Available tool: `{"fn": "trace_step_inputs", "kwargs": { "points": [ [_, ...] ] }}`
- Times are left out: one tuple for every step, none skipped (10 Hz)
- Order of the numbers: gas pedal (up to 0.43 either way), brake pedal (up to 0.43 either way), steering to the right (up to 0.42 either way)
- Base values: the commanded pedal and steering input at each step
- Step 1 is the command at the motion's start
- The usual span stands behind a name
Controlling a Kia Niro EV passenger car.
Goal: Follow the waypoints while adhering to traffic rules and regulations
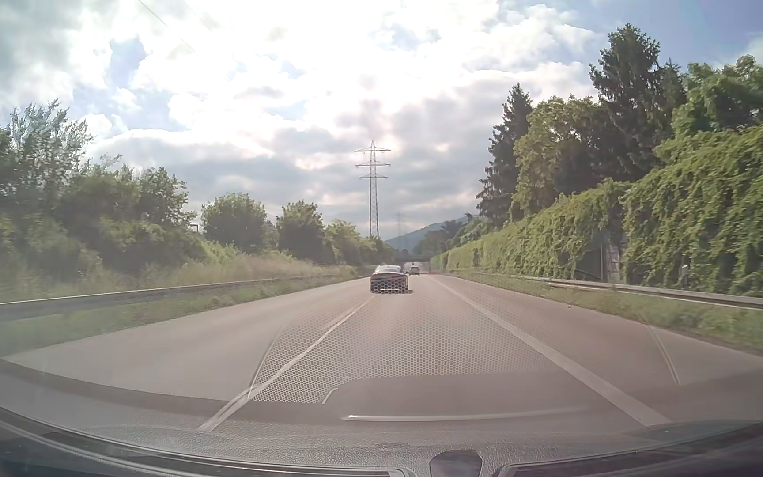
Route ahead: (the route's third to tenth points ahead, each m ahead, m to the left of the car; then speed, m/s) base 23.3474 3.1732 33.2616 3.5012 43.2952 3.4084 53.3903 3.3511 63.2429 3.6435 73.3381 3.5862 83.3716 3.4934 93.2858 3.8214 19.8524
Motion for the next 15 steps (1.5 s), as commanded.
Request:
{"fn": "trace_step_inputs", "kwargs": {
  "points": [
    [0.150,0.000,-0.001],
    [0.150,0.000,-0.001],
    [0.150,0.000,-0.001],
    [0.150,0.000,-0.001],
    [0.138,0.000,-0.001],
    [0.138,0.000,-0.001],
    [0.138,0.000,-0.001],
    [0.138,0.000,-0.001],
    [0.138,0.000,-0.001],
    [0.138,0.000,-0.001],
    [0.138,0.000,-0.001],
    [0.138,0.000,-0.001],
    [0.138,0.000,-0.001],
    [0.138,0.000,-0.001],
    [0.138,0.000,-0.001]
  ]
}}
